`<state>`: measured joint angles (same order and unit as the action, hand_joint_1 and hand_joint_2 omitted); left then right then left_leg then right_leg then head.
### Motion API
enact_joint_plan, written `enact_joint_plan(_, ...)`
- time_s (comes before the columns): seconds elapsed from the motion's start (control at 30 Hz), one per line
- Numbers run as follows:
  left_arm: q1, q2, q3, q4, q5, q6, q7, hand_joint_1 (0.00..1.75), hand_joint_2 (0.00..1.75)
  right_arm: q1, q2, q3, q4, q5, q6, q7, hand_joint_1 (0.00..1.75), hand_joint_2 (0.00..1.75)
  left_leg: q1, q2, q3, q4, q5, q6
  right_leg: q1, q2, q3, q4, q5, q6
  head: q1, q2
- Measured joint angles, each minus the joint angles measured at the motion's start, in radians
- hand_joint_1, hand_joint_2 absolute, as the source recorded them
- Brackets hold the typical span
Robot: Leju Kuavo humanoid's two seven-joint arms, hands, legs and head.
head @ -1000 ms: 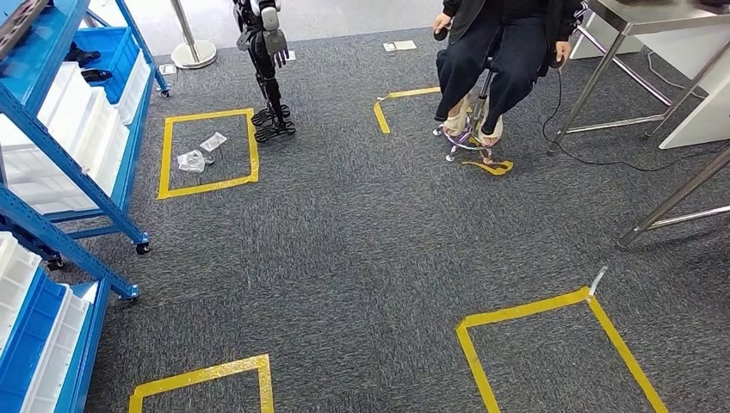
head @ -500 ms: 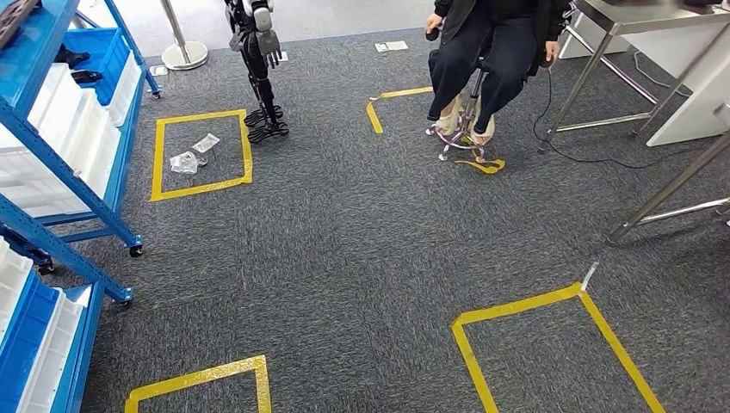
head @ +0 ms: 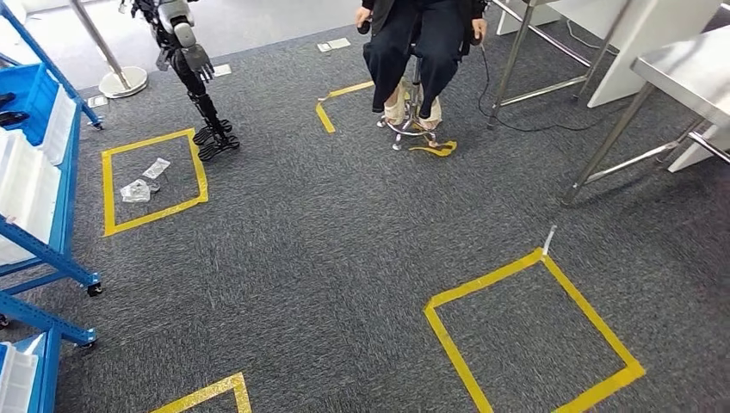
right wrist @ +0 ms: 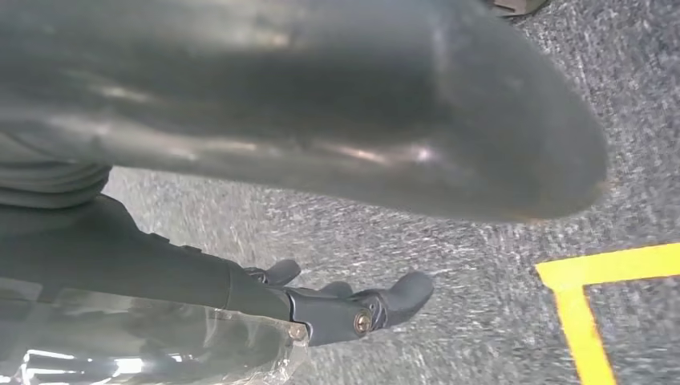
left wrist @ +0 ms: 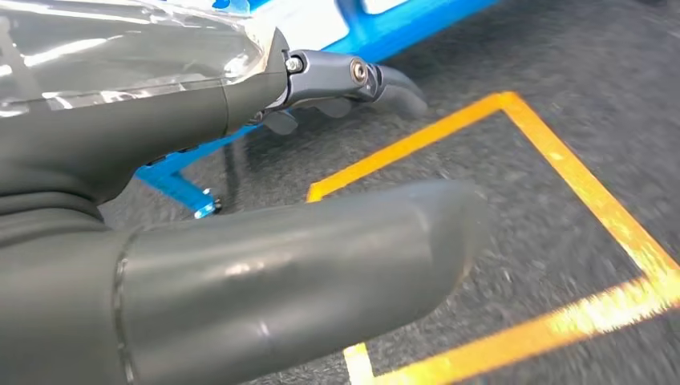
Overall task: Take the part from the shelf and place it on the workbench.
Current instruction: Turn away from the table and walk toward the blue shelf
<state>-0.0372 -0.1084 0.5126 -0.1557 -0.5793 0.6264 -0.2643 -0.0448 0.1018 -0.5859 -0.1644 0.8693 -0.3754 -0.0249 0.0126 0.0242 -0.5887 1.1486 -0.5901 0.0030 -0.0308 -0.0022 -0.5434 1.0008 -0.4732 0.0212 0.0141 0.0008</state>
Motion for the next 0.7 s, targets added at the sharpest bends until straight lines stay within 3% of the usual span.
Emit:
enact_joint_plan(0.07, 0.003, 0.000, 0.000, 0.000, -0.001, 0.001, 0.000, 0.00, 0.00, 0.001, 0.000, -0.001, 0.000, -0.001, 0.000, 0.000, 0.00, 0.00, 0.000, -0.021, -0.055, 0.118, -0.046, 0.000, 0.004, 0.024, -0.003, 0.001, 0.002, -0.005, 0.000, 0.000)
enact_joint_plan(0.1, 0.003, 0.000, 0.000, 0.000, -0.001, 0.001, 0.000, 0.00, 0.00, 0.002, 0.000, -0.002, 0.000, -0.001, 0.000, 0.000, 0.00, 0.00, 0.001, -0.024, -0.065, 0.137, -0.042, 0.001, 0.006, 0.037, -0.003, 0.001, 0.002, -0.005, 0.000, 0.000)
enact_joint_plan(0.13, 0.004, 0.000, 0.000, 0.000, -0.001, 0.001, 0.000, 0.00, 0.00, 0.002, 0.000, -0.002, 0.000, 0.000, -0.001, -0.001, 0.00, 0.00, 0.001, -0.026, -0.055, 0.115, -0.018, 0.003, 0.007, 0.049, -0.002, 0.002, 0.002, -0.005, 0.000, 0.000)
enact_joint_plan(0.23, 0.003, 0.000, 0.000, 0.000, -0.001, 0.003, 0.000, 0.00, 0.00, 0.002, 0.000, -0.003, 0.000, 0.012, -0.002, -0.003, 0.00, 0.00, 0.005, -0.044, 0.028, -0.070, 0.080, 0.006, 0.009, 0.077, 0.000, 0.006, 0.001, -0.002, 0.000, 0.000)
enact_joint_plan(0.3, -0.001, -0.001, 0.000, 0.000, -0.002, 0.004, 0.000, 0.00, 0.00, 0.002, 0.000, -0.003, 0.000, 0.015, -0.002, -0.004, 0.00, 0.00, 0.002, -0.057, 0.049, -0.126, 0.093, 0.009, 0.013, 0.087, -0.007, 0.009, 0.002, 0.007, 0.000, 0.000)
enact_joint_plan(0.37, -0.003, -0.001, 0.000, 0.000, -0.003, 0.004, 0.001, 0.00, 0.00, 0.004, 0.000, -0.003, 0.000, 0.016, -0.002, -0.005, 0.00, 0.00, -0.004, -0.056, 0.044, -0.130, 0.096, 0.020, 0.012, 0.092, -0.016, 0.006, 0.006, 0.019, 0.000, 0.000)
enact_joint_plan(0.43, -0.003, -0.001, 0.000, 0.000, -0.002, 0.004, 0.001, 0.00, 0.00, 0.006, 0.000, -0.002, 0.000, 0.023, -0.002, -0.001, 0.00, 0.00, -0.004, -0.047, 0.043, -0.138, 0.106, 0.037, 0.013, 0.071, -0.033, 0.030, -0.009, 0.023, 0.002, 0.000)
enact_joint_plan(0.47, -0.002, 0.000, 0.000, 0.000, -0.002, 0.004, 0.001, 0.00, 0.00, 0.005, 0.000, -0.002, 0.000, 0.028, -0.002, 0.002, 0.00, 0.00, -0.003, -0.043, 0.042, -0.142, 0.109, 0.044, 0.014, 0.053, -0.053, 0.070, -0.032, 0.021, 0.003, 0.000)
enact_joint_plan(0.53, -0.001, 0.000, 0.000, 0.000, -0.002, 0.005, 0.001, 0.00, 0.00, 0.001, 0.000, 0.001, 0.000, 0.040, -0.002, 0.009, 0.00, 0.00, -0.007, -0.036, 0.037, -0.143, 0.113, 0.052, 0.016, 0.022, -0.112, 0.202, -0.094, 0.012, 0.005, 0.000)
enact_joint_plan(0.6, 0.001, 0.000, 0.000, 0.000, -0.002, 0.005, 0.001, 0.00, 0.00, 0.001, -0.001, 0.004, 0.000, 0.048, -0.002, 0.014, 0.00, 0.00, -0.012, -0.033, 0.032, -0.143, 0.115, 0.054, 0.016, 0.016, -0.149, 0.298, -0.129, 0.012, 0.005, 0.000)
enact_joint_plan(0.63, 0.001, 0.000, 0.000, 0.000, -0.002, 0.005, 0.001, 0.00, 0.00, 0.002, -0.001, 0.004, 0.000, 0.049, -0.002, 0.016, 0.00, 0.00, -0.012, -0.035, 0.031, -0.143, 0.116, 0.055, 0.016, 0.016, -0.139, 0.289, -0.123, 0.017, 0.005, 0.000)
enact_joint_plan(0.7, 0.001, -0.001, 0.000, 0.000, -0.002, 0.005, 0.000, 0.00, 0.00, 0.003, -0.002, 0.005, 0.000, 0.048, -0.002, 0.017, 0.00, 0.00, -0.013, -0.043, 0.032, -0.142, 0.118, 0.053, 0.017, 0.023, -0.061, 0.161, -0.077, 0.026, 0.006, 0.000)
